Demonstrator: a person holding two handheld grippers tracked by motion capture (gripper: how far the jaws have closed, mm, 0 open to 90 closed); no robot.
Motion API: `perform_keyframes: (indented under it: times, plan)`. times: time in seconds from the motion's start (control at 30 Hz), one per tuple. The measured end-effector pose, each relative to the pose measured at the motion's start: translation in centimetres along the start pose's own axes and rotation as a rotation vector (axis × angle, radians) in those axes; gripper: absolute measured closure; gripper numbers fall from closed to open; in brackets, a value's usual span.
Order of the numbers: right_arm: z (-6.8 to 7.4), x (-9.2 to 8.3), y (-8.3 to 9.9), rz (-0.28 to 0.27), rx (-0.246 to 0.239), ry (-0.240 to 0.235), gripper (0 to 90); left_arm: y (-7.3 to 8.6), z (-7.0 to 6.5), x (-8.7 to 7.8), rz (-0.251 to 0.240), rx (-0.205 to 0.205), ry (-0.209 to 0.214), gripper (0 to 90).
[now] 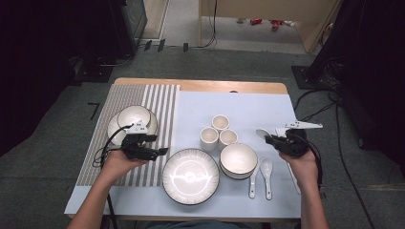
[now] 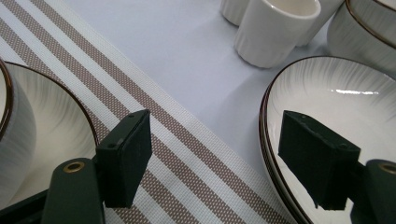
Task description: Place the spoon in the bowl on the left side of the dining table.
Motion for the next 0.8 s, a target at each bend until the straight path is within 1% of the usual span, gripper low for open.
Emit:
perform_keyframes:
  times: [0.13,0.2,0.23,0.3,0.37,0.43,0.47,0.53,0.57,0.63,0.67,0.7,0.8]
  plan:
    - [0.2,0.2,-0.4,0.008,-0.014,-0.019,81.4,-0.3,0.0,0.3,-0.002,-0.002,0.011,26.3]
    - [0.3,0.0,-0.6,-0.013,-0.013,-0.025,81.4,-0.5,-0.1,0.4,-0.012,-0.019,0.03,26.3]
    - [0.4,-0.1,-0.6,-0.02,-0.016,-0.031,81.4,-0.5,0.0,0.5,-0.013,-0.02,0.034,26.4]
    - [0.7,-0.3,-0.7,-0.017,-0.025,-0.034,81.4,-0.7,0.0,0.7,-0.011,-0.009,0.027,26.3]
    - [0.8,-0.3,-0.8,-0.018,-0.028,-0.04,81.4,-1.0,0.0,0.8,-0.028,-0.018,0.031,26.3]
    - [0.8,-0.2,-0.8,-0.016,-0.027,-0.041,81.4,-1.1,0.0,0.9,-0.036,-0.014,0.031,26.4]
    - [0.8,-0.2,-0.8,-0.014,-0.028,-0.044,81.4,-1.1,0.0,0.9,-0.037,-0.017,0.032,26.4]
    - [0.8,-0.3,-0.8,-0.015,-0.025,-0.044,81.4,-1.1,0.0,1.0,-0.047,-0.037,0.046,26.5]
    - [0.8,-0.3,-0.8,-0.017,-0.027,-0.047,81.3,-1.1,0.0,1.0,-0.043,-0.033,0.052,26.9]
    - [0.8,-0.3,-0.9,-0.021,-0.026,-0.047,81.4,-1.1,-0.1,1.2,-0.039,-0.01,0.052,26.9]
    - [0.8,-0.4,-1.0,-0.022,-0.024,-0.049,81.4,-1.1,-0.2,1.2,-0.041,-0.007,0.054,27.9]
    - [0.9,-0.4,-1.0,-0.023,-0.024,-0.05,81.4,-1.1,-0.2,1.3,-0.04,-0.006,0.06,31.2]
    - [1.1,-0.5,-1.1,-0.024,-0.032,-0.047,81.4,-0.9,-0.3,1.5,-0.027,0.009,0.057,31.0]
Point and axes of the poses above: each handheld gripper's, and its own axes: x roughly forward along the jaws, y roughly out of its underside, z roughly to its left, the point moved 7 cm from there along x, roughly forward along the jaws, and after that the axes turned 14 degrees about x, right-handed, at the moved point
